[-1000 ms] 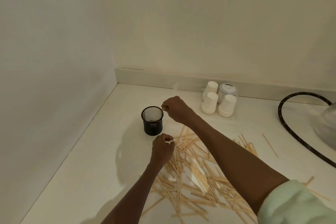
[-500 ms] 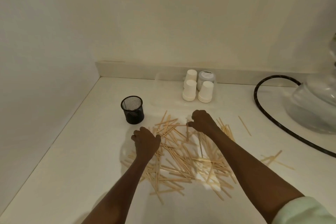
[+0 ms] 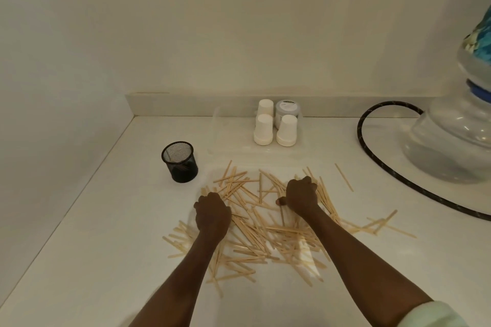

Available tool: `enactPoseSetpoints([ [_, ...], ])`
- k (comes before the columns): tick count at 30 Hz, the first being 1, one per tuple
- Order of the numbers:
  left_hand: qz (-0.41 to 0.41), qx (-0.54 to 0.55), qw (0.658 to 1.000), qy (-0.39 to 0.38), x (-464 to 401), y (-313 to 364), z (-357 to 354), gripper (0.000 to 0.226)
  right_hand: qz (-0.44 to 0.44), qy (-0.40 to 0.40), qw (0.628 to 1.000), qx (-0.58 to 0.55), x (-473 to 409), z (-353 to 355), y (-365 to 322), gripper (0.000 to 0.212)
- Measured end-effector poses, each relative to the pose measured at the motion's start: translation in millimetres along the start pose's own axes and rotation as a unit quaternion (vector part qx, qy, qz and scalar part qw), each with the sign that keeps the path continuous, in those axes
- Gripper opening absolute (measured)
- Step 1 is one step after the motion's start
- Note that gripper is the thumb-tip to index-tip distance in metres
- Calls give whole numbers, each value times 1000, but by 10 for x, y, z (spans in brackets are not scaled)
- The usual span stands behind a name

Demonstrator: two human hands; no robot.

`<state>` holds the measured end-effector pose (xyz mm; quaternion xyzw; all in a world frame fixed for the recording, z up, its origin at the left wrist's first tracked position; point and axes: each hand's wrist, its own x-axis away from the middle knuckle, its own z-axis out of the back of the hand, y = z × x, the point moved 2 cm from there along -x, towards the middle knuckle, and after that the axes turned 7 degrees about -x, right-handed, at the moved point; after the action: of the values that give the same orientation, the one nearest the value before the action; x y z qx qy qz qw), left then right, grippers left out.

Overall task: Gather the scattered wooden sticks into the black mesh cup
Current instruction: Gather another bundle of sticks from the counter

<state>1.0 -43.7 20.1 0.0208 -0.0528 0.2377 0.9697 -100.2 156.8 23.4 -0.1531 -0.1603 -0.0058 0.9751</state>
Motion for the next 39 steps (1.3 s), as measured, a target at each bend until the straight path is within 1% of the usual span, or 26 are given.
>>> enactPoseSetpoints([
  [4,29,71,997,10,8,4,31,42,34,9,997,-62,65,-27,-28,53],
  [6,51,138,989,14,-9,2,45,36,52,17,995,-82,84,-43,-23,44],
  [9,90,204,975,15,-33,-8,77,25,72,35,992,-95,89,-53,-6,29],
  [11,107,230,967,11,-51,-11,80,24,79,48,992,-92,87,-34,0,14],
  [13,120,246,962,8,-72,-10,80,28,81,63,991,-90,87,-16,9,7],
  [15,122,247,961,5,-86,0,72,37,85,76,989,-99,86,-16,18,9],
  [17,111,226,968,2,-72,24,54,49,82,81,987,-109,83,-20,32,21],
  [19,103,174,979,7,-39,34,24,57,77,73,988,-114,83,-19,46,32],
  [20,100,138,985,8,-17,33,10,59,73,68,989,-113,82,-13,54,33],
  [21,97,108,989,10,-4,30,-8,59,68,66,989,-111,85,-4,62,32],
  [23,97,99,990,11,-10,16,-32,48,63,69,990,-102,78,9,75,27],
  [26,106,152,983,16,-79,6,8,22,68,84,991,-85,54,34,78,4],
  [27,108,161,981,15,-106,8,21,18,68,87,991,-80,47,41,77,4],
  [32,113,203,973,18,-207,10,15,13,75,89,991,-62,31,56,76,10],
  [36,106,218,970,11,-269,5,-12,21,79,68,991,-81,-12,47,97,5],
  [39,131,234,963,-6,-312,5,-9,23,68,53,990,-108,-42,60,119,14],
])
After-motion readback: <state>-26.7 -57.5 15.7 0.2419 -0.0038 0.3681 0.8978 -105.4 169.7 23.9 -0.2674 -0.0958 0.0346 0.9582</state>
